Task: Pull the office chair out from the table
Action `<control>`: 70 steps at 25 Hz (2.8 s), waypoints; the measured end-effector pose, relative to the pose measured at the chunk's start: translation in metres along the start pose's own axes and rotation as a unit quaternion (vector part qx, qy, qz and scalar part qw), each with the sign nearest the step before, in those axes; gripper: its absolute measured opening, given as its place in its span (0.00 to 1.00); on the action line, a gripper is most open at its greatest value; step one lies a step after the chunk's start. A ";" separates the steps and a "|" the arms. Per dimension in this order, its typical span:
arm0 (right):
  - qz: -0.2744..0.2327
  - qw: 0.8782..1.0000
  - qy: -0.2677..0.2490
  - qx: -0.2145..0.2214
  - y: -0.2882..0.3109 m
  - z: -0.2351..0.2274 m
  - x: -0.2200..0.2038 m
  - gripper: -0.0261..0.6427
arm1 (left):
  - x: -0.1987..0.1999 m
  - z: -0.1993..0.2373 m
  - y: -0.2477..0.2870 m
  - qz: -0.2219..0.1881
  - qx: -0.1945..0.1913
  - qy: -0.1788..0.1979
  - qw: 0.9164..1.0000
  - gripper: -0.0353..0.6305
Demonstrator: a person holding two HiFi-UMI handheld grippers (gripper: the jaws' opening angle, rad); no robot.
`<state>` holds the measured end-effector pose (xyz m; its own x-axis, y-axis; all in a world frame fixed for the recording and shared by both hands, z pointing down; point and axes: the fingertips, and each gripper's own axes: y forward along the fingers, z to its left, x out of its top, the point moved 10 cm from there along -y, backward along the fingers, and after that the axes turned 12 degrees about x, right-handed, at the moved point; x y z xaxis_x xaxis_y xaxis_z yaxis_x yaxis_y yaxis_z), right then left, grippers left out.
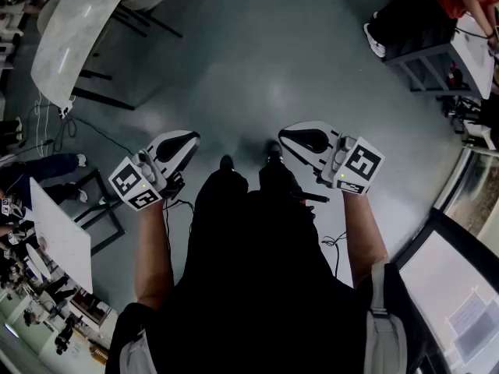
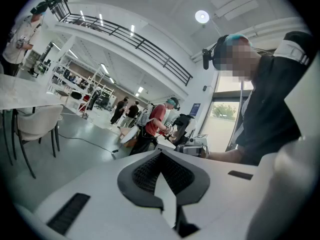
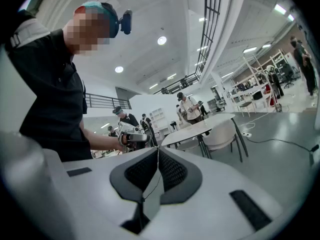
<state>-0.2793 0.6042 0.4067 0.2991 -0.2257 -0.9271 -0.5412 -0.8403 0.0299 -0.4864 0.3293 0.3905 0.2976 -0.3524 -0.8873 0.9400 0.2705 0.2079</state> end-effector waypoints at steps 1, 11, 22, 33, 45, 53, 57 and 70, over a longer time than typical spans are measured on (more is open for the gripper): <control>0.002 1.000 -0.005 0.000 0.010 0.005 0.003 0.07 | 0.002 0.005 -0.008 -0.002 -0.005 0.003 1.000 0.06; 0.006 1.000 0.002 -0.008 0.160 0.043 0.003 0.07 | -0.008 0.059 -0.120 -0.019 -0.040 -0.004 0.999 0.06; 0.052 0.998 -0.014 0.009 0.177 0.066 0.002 0.07 | -0.017 0.057 -0.133 -0.051 -0.048 -0.023 0.997 0.06; 0.018 0.999 -0.026 0.026 0.113 0.032 0.002 0.07 | 0.005 0.010 -0.059 -0.021 -0.024 0.036 0.999 0.06; -0.035 0.997 -0.037 0.062 0.065 0.006 0.027 0.07 | 0.014 -0.019 -0.027 -0.032 0.022 0.037 0.999 0.06; -0.045 0.996 -0.028 0.069 0.063 -0.026 0.033 0.07 | 0.017 0.002 -0.026 -0.037 0.057 0.023 0.997 0.06; -0.013 0.997 -0.038 0.066 0.081 -0.054 0.041 0.07 | 0.028 0.034 -0.021 -0.053 0.060 0.016 0.997 0.06; 0.017 0.999 -0.038 0.024 0.159 -0.160 0.104 0.07 | 0.091 0.177 0.009 -0.068 0.019 0.004 0.998 0.06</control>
<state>-0.2083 0.3677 0.3747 0.2208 -0.2149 -0.9513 -0.5876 -0.8078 0.0461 -0.4211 0.1416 0.3844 0.1661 -0.3756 -0.9118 0.9772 0.1866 0.1012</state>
